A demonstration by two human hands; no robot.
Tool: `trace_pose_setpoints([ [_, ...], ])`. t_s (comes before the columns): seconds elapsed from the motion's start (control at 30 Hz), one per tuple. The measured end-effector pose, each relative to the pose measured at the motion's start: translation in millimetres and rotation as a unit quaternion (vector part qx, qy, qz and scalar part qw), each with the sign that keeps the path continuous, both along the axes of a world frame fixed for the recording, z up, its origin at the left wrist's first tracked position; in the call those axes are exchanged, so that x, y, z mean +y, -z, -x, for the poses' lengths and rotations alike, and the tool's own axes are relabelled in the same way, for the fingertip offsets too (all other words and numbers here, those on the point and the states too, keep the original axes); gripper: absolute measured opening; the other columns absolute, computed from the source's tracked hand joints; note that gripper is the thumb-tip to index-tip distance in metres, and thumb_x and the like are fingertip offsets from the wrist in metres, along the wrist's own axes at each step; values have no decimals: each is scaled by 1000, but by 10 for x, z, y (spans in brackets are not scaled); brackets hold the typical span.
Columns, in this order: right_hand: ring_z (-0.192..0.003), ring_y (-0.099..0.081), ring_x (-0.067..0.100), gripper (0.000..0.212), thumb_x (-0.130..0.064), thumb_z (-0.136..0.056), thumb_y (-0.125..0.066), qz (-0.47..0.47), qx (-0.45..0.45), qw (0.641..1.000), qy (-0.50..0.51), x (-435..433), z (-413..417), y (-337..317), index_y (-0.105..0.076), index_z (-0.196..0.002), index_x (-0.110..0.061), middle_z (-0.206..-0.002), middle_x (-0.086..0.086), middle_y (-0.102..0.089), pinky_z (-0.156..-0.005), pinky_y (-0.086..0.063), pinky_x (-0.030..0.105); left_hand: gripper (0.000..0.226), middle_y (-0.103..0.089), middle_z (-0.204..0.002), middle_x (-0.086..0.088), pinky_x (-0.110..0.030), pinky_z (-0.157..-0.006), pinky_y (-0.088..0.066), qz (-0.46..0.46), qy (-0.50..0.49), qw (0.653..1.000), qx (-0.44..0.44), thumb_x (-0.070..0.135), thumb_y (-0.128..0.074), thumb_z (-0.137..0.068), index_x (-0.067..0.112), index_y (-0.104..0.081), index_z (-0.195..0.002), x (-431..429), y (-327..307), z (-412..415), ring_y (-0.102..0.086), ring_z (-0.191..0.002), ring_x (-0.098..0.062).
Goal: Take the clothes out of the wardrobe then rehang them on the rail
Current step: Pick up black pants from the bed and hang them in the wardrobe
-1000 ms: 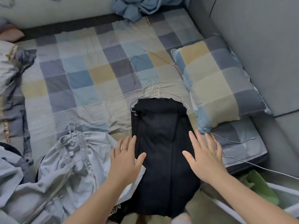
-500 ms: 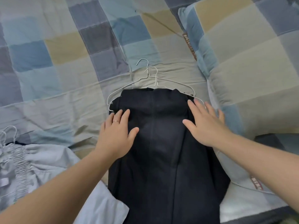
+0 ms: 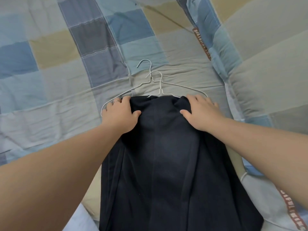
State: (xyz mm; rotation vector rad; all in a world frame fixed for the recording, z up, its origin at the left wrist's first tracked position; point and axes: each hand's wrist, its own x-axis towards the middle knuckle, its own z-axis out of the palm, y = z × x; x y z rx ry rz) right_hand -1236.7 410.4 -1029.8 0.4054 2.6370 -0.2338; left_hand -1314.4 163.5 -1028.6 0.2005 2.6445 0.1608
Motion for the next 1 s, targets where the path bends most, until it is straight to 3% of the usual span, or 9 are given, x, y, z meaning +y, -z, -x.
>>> trace_pose_setpoints([
  [0.13, -125, -39, 33, 64, -58, -88, -57, 1, 40, 999, 0, 62, 37, -140, -41, -137, -20, -136, 7, -42, -99, -37, 47, 48, -48, -132, -9, -46, -98, -38, -39, -8, 999, 30, 47, -61, -91, 25, -50, -132, 5, -132, 59, -46, -122, -37],
  [0.23, -121, -43, 30, 44, -44, -96, -54, 44, 80, 996, 23, 146, 14, -287, -51, -132, -19, -128, 6, -47, -96, -40, 44, 27, -50, -115, -6, -42, -88, -38, -99, -18, 992, 82, 40, -54, -98, 20, -60, -115, -25, -272, 58, -51, -110, -34],
  [0.3, -111, -50, 32, 26, -31, -101, -47, 74, 107, 991, 35, 222, -11, -436, -62, -115, -15, -115, 8, -55, -87, -44, 42, 26, -48, -104, -2, -39, -80, -39, -132, -14, 987, 92, 39, -49, -101, 17, -61, -106, -42, -418, 55, -52, -99, -31],
  [0.37, -99, -55, 32, 24, -26, -101, -45, 78, 118, 989, 40, 289, -47, -623, -65, -95, -14, -100, 8, -61, -79, -47, 43, 27, -49, -95, 2, -37, -74, -39, -150, 3, 985, 83, 40, -47, -103, 17, -60, -99, -61, -587, 48, -51, -90, -27],
  [0.47, -85, -56, 31, 26, -25, -100, -48, 86, 137, 985, 60, 333, -136, -975, -63, -81, -13, -86, 6, -63, -71, -48, 44, 26, -54, -86, 3, -36, -68, -38, -166, 25, 983, 74, 40, -47, -102, 20, -58, -91, -89, -903, 12, -51, -83, -24],
  [0.63, -83, -57, 29, 18, -22, -97, -56, 120, 155, 978, 71, 275, -446, -1689, -68, -84, -15, -85, 4, -65, -72, -47, 41, 25, -57, -78, 0, -40, -67, -43, -215, 44, 974, 61, 36, -52, -101, 18, -59, -85, -236, -1556, -265, -52, -78, -24],
  [0.73, -78, -51, 26, 18, -22, -97, -58, 121, 170, 975, 81, 125, -761, -2249, -69, -84, -16, -78, -1, -56, -68, -39, 36, 22, -60, -83, 0, -38, -70, -44, -234, 52, 970, 44, 35, -52, -101, 20, -61, -89, -373, -2045, -503, -53, -82, -23],
  [0.87, -82, -57, 30, 19, -22, -97, -58, 107, 179, 972, 106, -171, -1287, -3154, -71, -87, -14, -87, 6, -66, -72, -48, 41, 23, -63, -89, -1, -39, -73, -45, -266, 61, 962, 27, 35, -51, -102, 19, -63, -92, -602, -2821, -838, -55, -85, -24],
  [1.0, -82, -59, 31, 16, -17, -95, -60, 84, 232, 960, 129, -567, -1927, -4034, -73, -91, -9, -87, 8, -68, -73, -48, 40, 18, -65, -94, 3, -34, -73, -41, -304, 83, 948, 28, 37, -53, -101, 25, -63, -91, -869, -3562, -1233, -56, -88, -21],
])
